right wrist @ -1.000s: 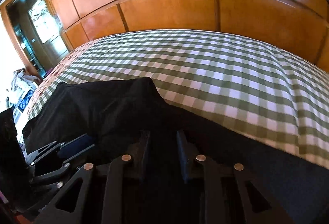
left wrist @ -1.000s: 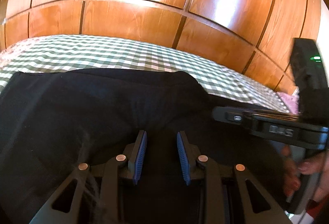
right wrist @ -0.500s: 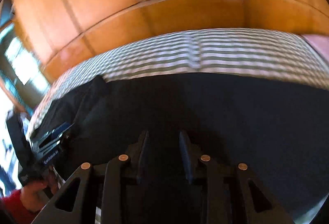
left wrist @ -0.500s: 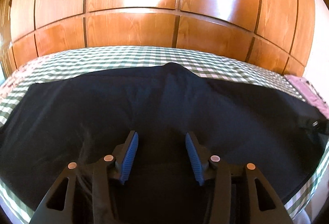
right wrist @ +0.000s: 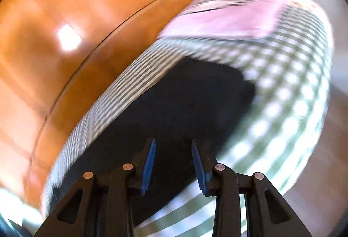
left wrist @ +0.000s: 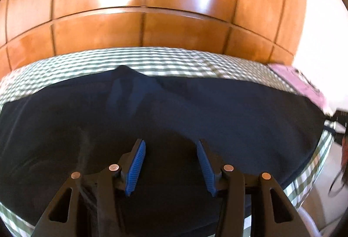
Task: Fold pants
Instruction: 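Grasp the end of the folded black pants with the right tool and lift it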
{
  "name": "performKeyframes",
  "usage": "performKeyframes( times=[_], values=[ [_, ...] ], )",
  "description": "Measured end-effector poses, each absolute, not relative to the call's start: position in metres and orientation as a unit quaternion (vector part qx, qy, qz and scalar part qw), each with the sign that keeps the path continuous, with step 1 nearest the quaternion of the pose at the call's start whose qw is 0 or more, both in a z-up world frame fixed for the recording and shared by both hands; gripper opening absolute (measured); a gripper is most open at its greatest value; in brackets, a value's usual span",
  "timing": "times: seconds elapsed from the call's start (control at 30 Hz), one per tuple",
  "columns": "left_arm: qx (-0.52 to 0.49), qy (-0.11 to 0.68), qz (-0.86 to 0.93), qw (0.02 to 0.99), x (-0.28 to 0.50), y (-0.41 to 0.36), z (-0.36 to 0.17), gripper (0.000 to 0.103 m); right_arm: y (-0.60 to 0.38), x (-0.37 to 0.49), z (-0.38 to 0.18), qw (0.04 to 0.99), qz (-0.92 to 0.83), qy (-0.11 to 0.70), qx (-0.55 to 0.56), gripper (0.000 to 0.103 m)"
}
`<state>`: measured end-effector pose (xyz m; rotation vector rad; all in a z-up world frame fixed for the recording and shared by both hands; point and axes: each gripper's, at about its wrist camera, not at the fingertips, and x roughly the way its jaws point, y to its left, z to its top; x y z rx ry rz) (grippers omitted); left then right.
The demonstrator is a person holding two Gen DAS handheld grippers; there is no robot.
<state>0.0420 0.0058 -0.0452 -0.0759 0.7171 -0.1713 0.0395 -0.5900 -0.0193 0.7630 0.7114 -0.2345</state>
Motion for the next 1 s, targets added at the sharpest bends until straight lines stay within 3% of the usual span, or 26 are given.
performKeyframes(
  times=[0.23,0.3,0.33,0.47,0.67,0.77,0.87,0.97,1.0],
  values=[
    [-0.036,0.358,-0.085,0.929,0.042,-0.001,-0.047,0.053,-0.631,0.047,-0.032,0.840,-0.097,0.314,0.432,0.038],
    [-0.035,0.362,-0.085,0.928,0.044,-0.002,-0.046,0.053,-0.635,0.052,-0.035,0.838,-0.091,0.318,0.434,0.014],
    [-0.033,0.364,-0.084,0.927,0.044,-0.002,-0.046,0.053,-0.633,0.054,-0.034,0.839,-0.094,0.329,0.423,0.011],
    [-0.038,0.370,-0.087,0.924,0.045,0.000,-0.046,0.053,-0.619,0.049,-0.019,0.855,-0.106,0.324,0.390,0.008],
    [-0.031,0.369,-0.086,0.925,0.045,-0.003,-0.049,0.056,-0.633,0.048,-0.044,0.838,-0.117,0.337,0.414,0.007],
    [-0.032,0.374,-0.093,0.922,0.046,-0.001,-0.047,0.056,-0.628,0.043,-0.035,0.849,-0.113,0.321,0.404,0.016],
    [-0.038,0.379,-0.101,0.919,0.048,0.003,-0.045,0.056,-0.631,0.036,-0.029,0.853,-0.125,0.299,0.409,0.029],
    [-0.030,0.380,-0.087,0.920,0.054,0.006,-0.042,0.056,-0.636,0.028,-0.034,0.843,-0.138,0.303,0.421,0.050],
    [-0.029,0.380,-0.083,0.921,0.056,0.007,-0.042,0.056,-0.637,0.028,-0.037,0.841,-0.139,0.306,0.423,0.050]
  ],
)
